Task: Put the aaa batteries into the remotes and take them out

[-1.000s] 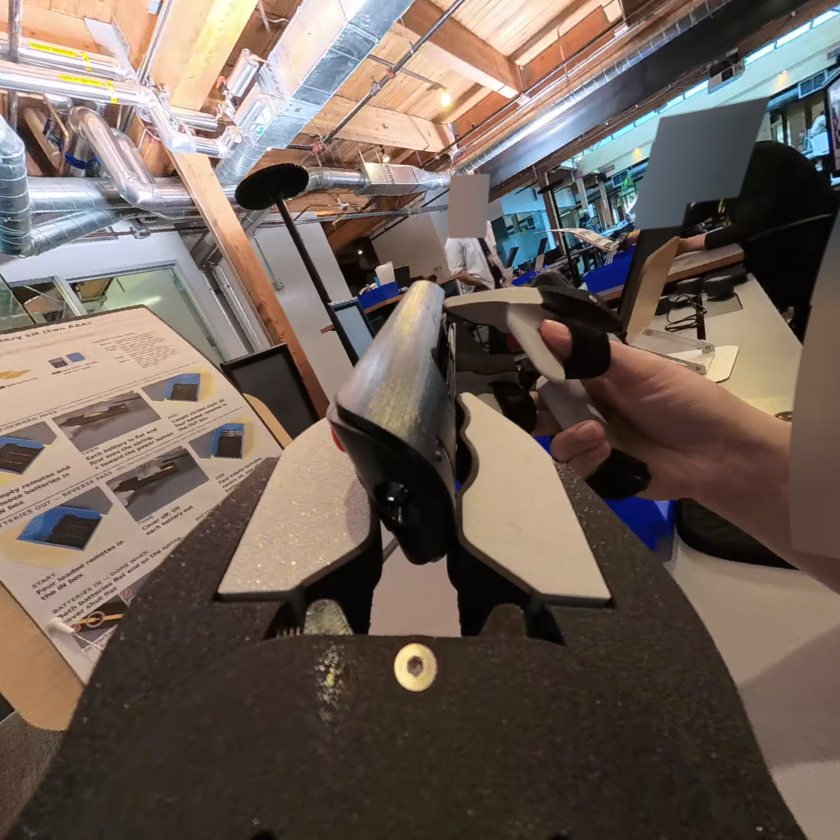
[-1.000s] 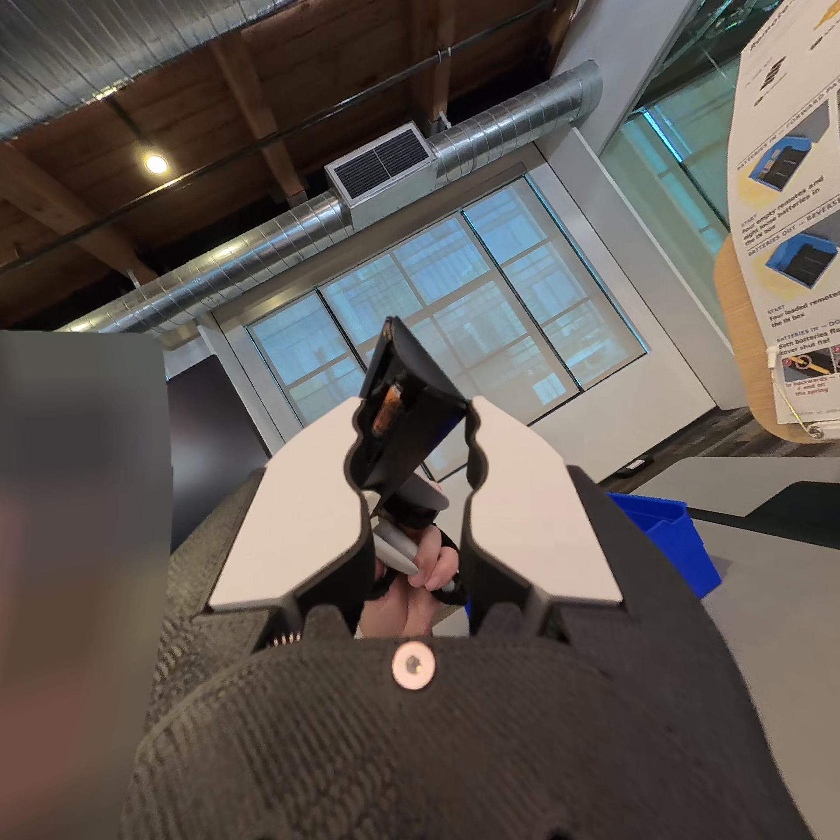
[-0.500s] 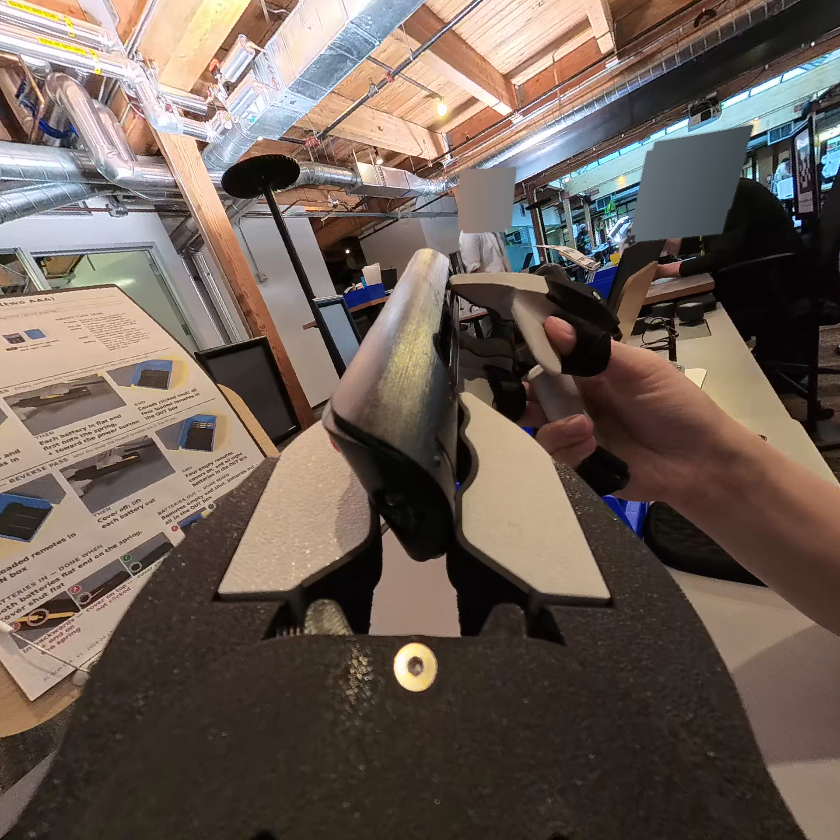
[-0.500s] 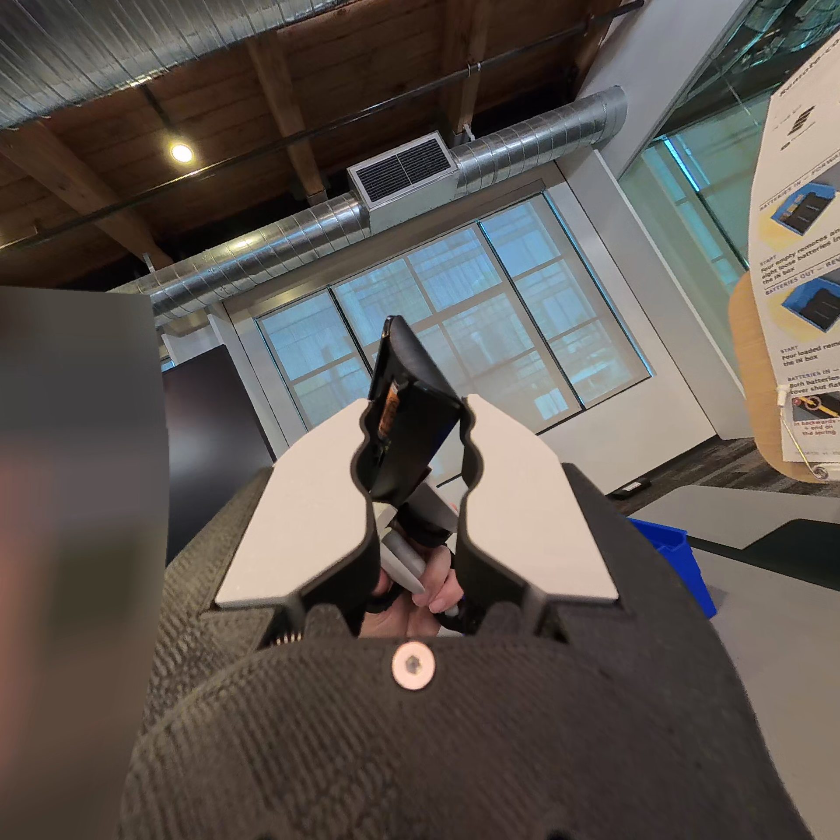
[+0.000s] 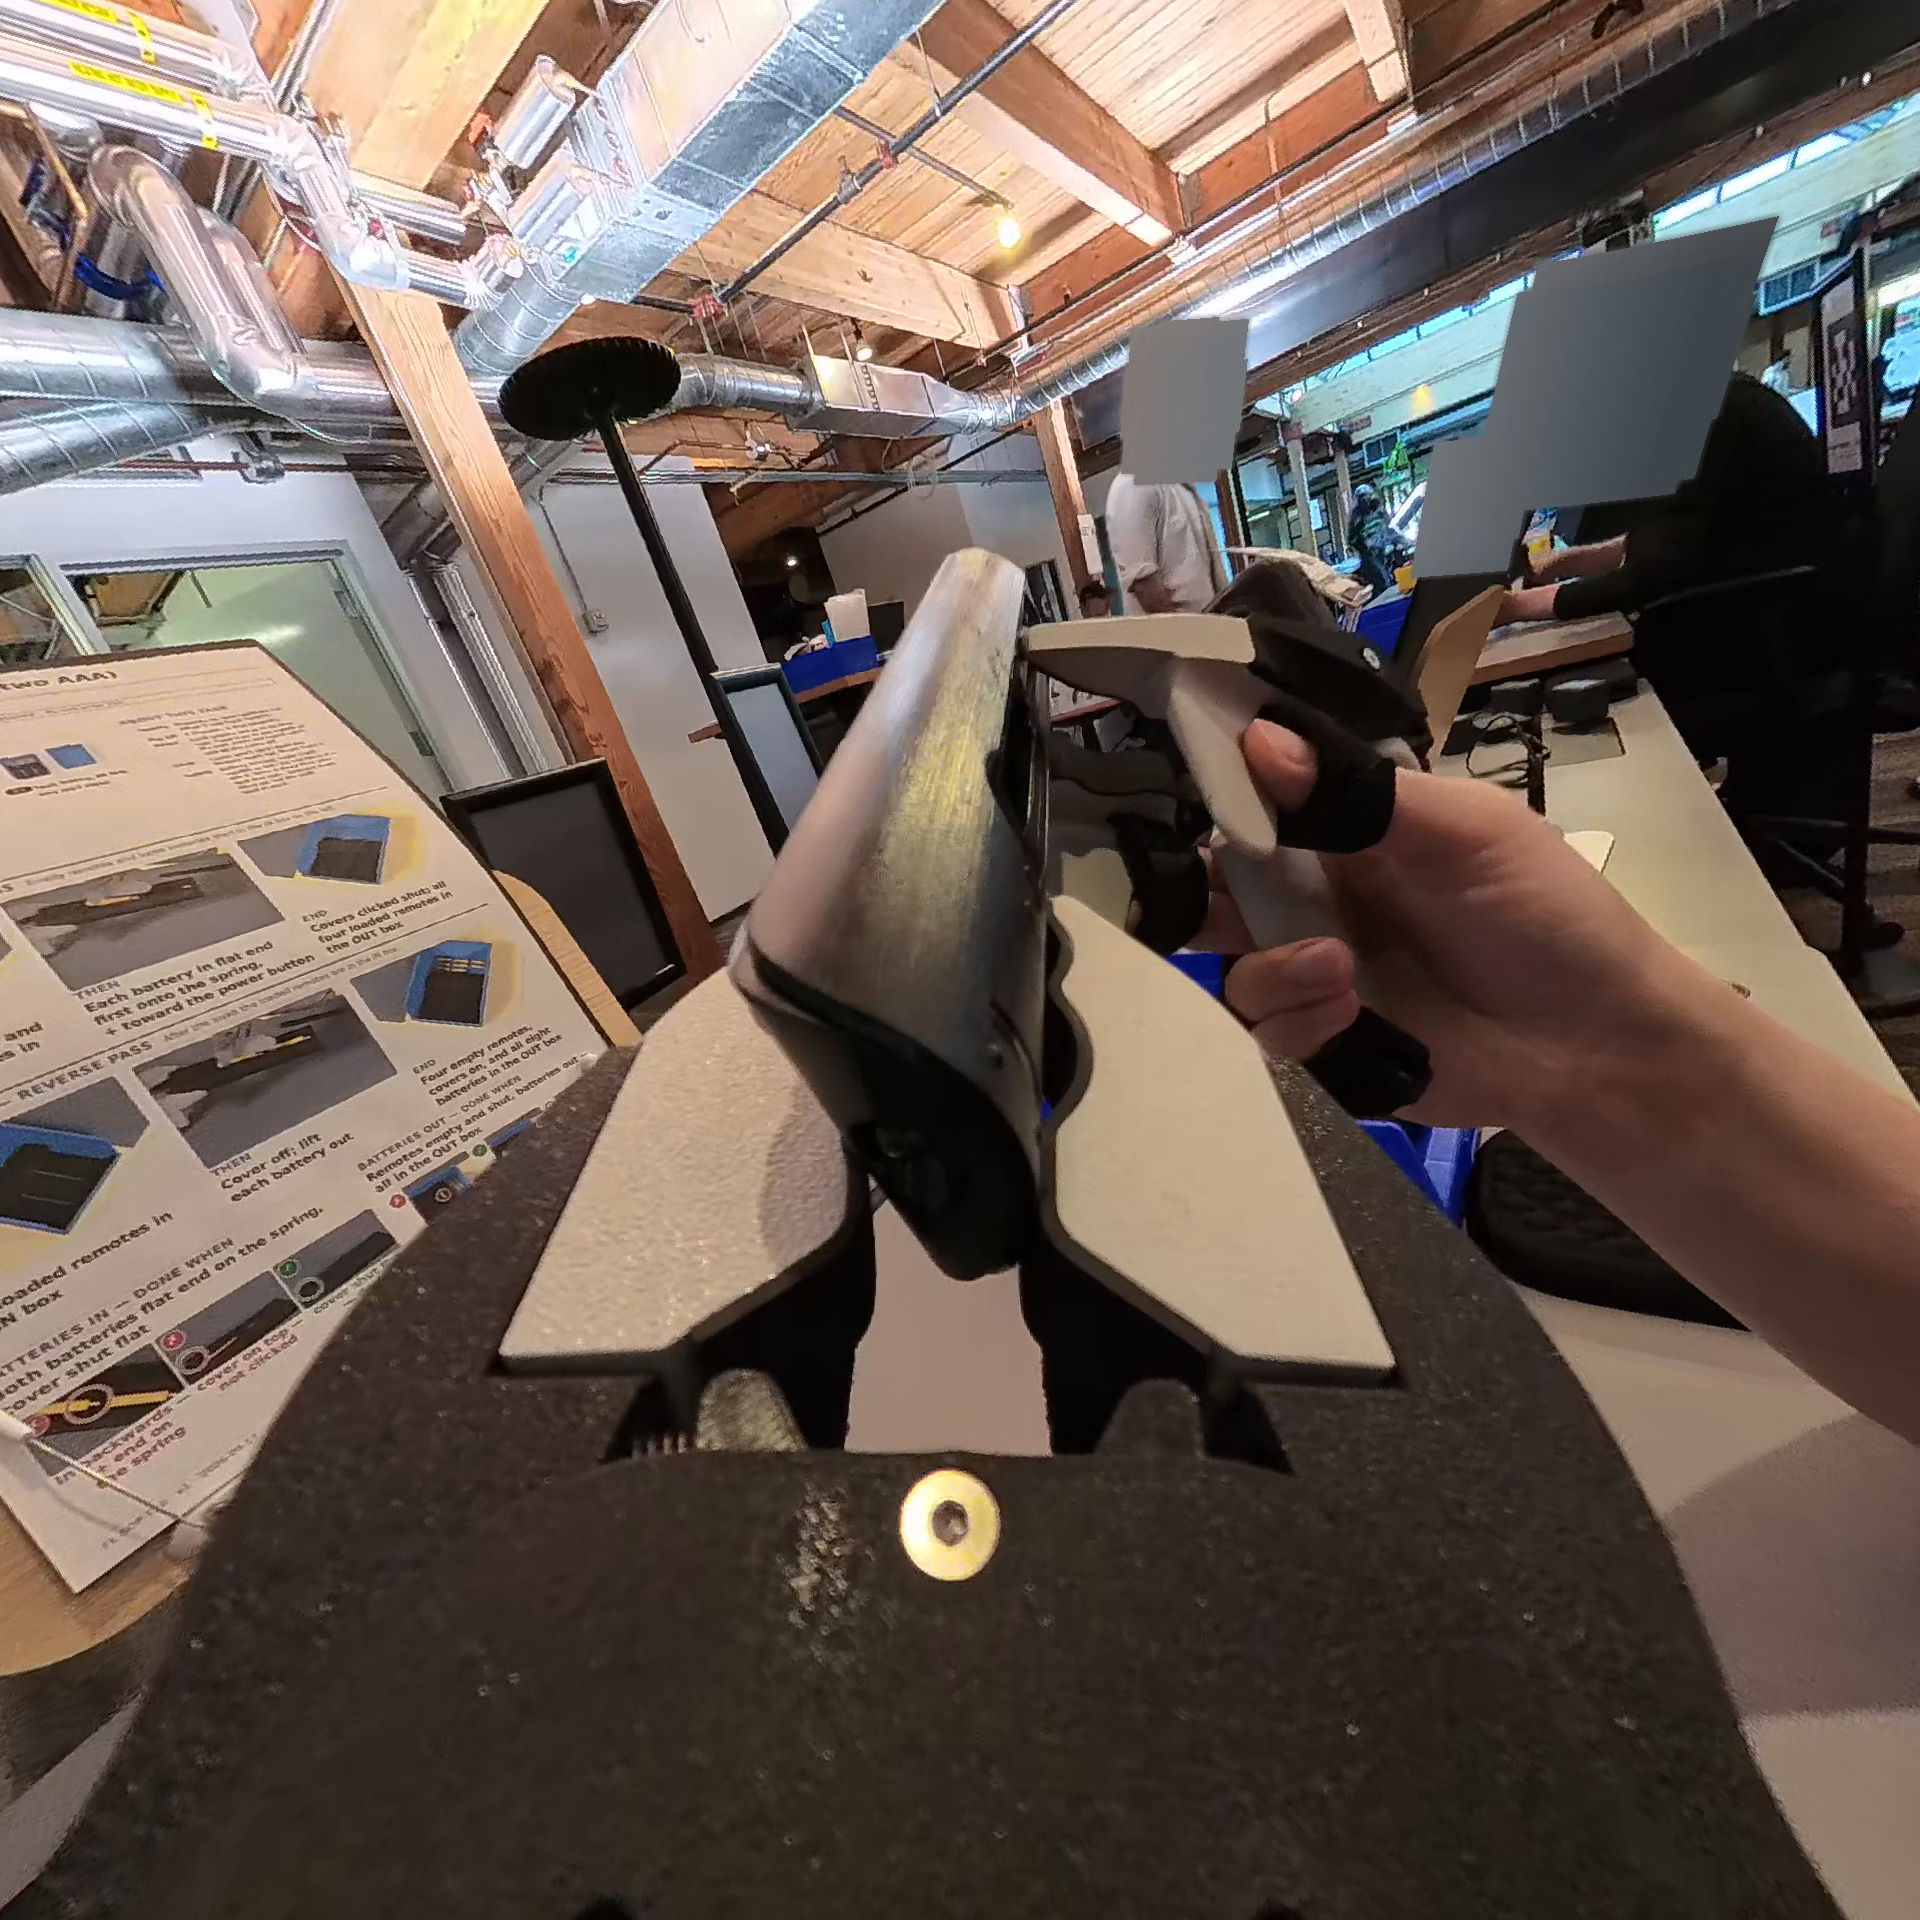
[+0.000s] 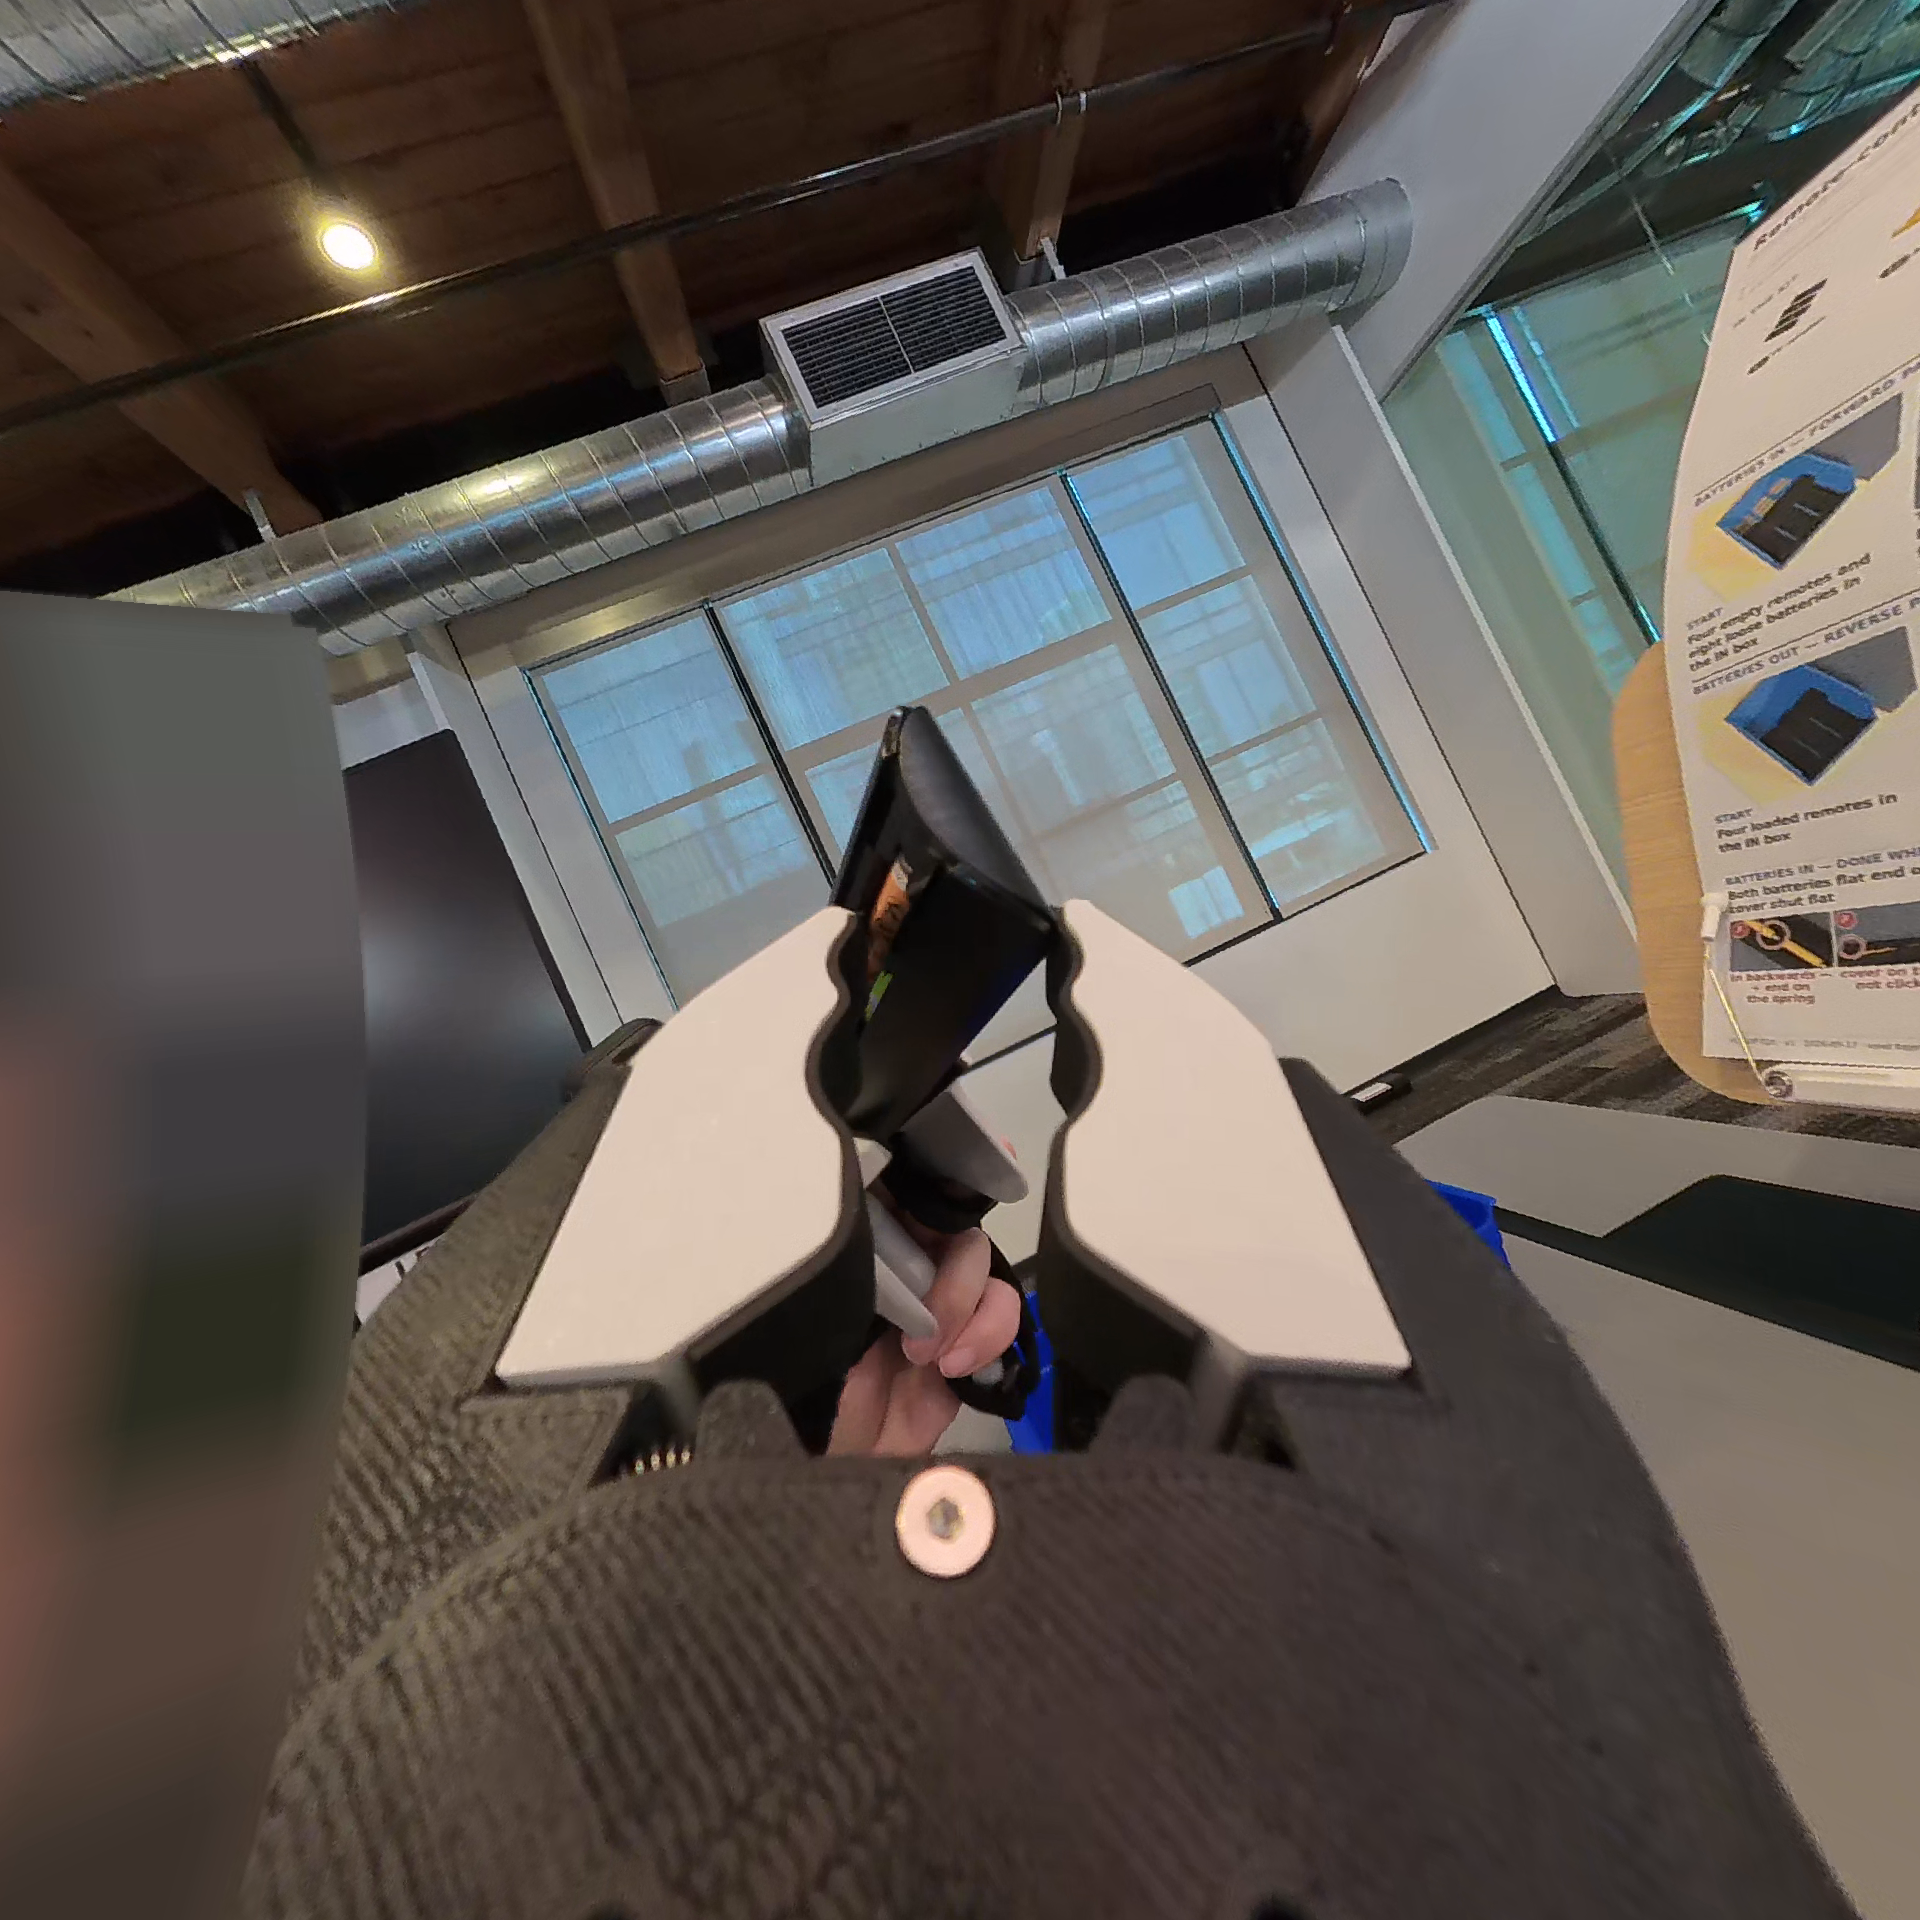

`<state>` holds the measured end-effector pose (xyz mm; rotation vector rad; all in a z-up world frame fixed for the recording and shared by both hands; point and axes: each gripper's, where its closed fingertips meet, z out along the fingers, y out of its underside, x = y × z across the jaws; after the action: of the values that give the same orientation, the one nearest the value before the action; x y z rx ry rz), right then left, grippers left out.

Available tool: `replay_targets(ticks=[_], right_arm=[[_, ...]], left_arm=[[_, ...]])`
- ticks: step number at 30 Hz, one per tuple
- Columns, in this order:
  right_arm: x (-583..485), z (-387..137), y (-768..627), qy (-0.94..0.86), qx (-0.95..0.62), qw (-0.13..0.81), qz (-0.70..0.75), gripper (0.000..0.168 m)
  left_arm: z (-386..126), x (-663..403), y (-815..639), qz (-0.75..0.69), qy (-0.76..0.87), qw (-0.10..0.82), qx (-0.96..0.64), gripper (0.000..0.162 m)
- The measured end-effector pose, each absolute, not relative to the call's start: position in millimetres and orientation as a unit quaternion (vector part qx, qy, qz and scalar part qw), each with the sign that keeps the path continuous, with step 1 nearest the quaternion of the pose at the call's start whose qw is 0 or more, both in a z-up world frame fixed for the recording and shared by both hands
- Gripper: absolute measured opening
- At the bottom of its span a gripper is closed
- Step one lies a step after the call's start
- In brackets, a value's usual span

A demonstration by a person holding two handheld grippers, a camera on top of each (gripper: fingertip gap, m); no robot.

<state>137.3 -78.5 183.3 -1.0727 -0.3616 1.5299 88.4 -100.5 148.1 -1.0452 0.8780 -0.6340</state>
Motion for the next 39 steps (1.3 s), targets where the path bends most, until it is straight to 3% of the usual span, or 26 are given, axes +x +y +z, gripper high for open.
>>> replay_targets(ticks=[39], right_arm=[[121.5, 182.1, -98.9, -0.272, -0.508, 0.525, 0.627, 0.03]], left_arm=[[151.0, 87.1, -107.2, -0.33, 0.406, 0.709, -0.473, 0.03]])
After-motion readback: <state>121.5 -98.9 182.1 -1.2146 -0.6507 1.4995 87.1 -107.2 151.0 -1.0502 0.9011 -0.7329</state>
